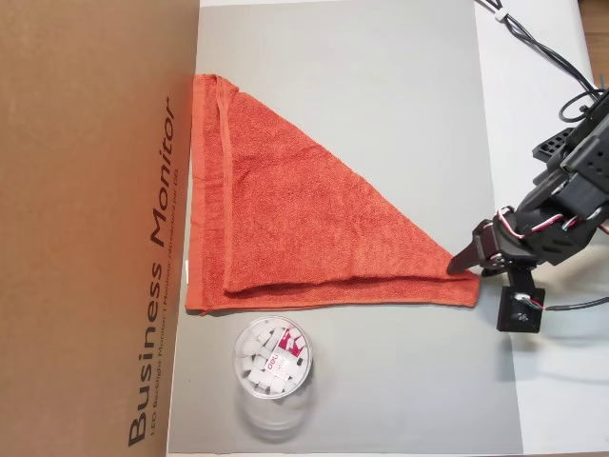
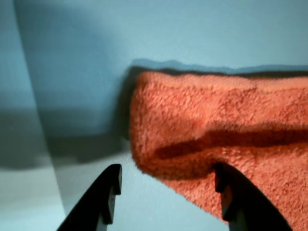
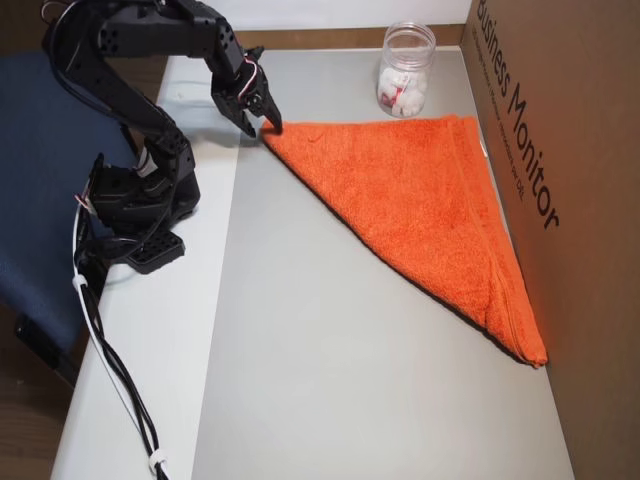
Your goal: Fold the blanket.
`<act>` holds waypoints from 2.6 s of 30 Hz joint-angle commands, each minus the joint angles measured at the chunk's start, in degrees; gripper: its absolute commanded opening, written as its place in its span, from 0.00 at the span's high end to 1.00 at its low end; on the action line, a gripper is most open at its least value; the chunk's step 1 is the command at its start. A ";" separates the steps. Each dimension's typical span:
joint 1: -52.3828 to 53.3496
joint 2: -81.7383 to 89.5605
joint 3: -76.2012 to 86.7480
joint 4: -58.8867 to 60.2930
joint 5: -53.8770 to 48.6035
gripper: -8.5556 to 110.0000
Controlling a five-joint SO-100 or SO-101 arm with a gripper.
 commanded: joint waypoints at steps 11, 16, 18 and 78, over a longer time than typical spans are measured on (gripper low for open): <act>-0.09 -8.96 -8.17 -1.67 -4.92 0.76; 0.18 -10.55 -8.35 -1.67 -4.83 0.76; 0.26 -10.63 -8.17 -2.02 -5.01 0.76; -7.73 -1.32 -13.27 13.01 16.35 0.93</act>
